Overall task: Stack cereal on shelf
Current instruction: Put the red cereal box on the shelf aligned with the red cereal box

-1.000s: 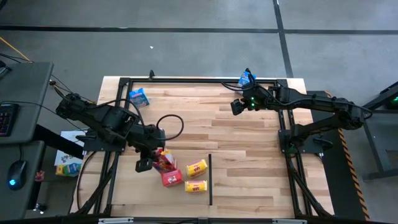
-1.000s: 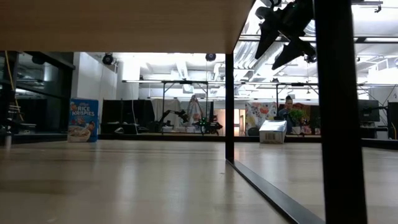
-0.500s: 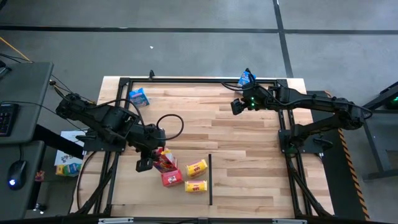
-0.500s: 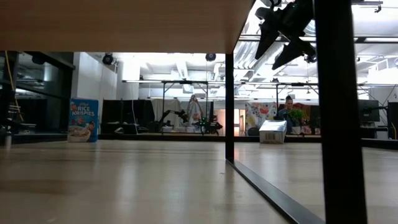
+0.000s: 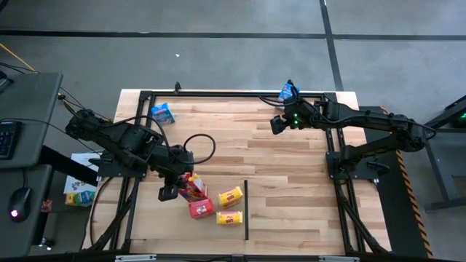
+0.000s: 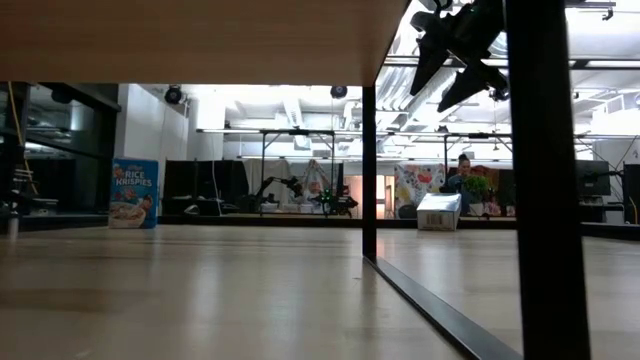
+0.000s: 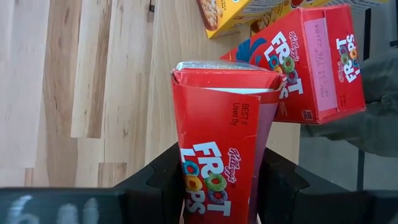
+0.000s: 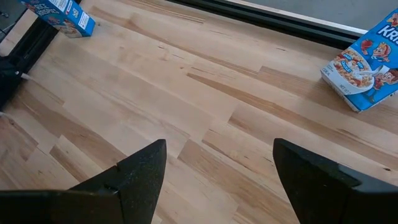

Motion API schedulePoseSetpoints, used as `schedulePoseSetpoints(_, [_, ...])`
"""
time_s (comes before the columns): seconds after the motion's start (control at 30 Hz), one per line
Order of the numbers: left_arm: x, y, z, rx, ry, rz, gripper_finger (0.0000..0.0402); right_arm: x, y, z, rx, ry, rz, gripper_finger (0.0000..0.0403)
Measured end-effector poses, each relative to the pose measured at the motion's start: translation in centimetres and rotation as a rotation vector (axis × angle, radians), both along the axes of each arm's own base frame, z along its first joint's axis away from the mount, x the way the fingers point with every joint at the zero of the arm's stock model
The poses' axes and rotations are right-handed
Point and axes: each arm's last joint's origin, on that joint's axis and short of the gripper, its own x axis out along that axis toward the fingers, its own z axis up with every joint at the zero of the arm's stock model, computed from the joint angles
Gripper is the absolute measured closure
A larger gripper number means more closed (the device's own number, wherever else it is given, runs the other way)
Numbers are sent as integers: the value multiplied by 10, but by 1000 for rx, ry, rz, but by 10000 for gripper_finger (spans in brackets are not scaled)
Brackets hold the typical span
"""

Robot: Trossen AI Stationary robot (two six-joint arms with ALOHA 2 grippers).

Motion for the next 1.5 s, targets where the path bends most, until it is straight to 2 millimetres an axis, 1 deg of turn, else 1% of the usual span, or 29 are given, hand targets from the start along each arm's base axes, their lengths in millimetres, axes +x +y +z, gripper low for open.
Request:
schedulePoseSetpoints(0.57, [0,0,0,25,-16,-55,258,0,0,0,2,-2,-4,116])
schedulePoseSetpoints(0.7, [0,0,0,36,-24,-81,257,0,0,0,-1,-7,-31,116])
schedulePoseSetpoints(0.83, [0,0,0,51,-33,-103,245,0,-1,0,-2,-7,-34,116])
schedulePoseSetpoints(1.13, [12,-3,-8,79,-21,-133,203,0,-1,0,-2,-7,-34,116])
schedulePoseSetpoints(1.27, [16,-4,-12,82,-11,-133,196,0,-1,0,-2,-6,-33,116])
schedulePoseSetpoints(1.5, [19,-4,-10,54,-32,-128,195,0,0,0,-1,-3,-33,116])
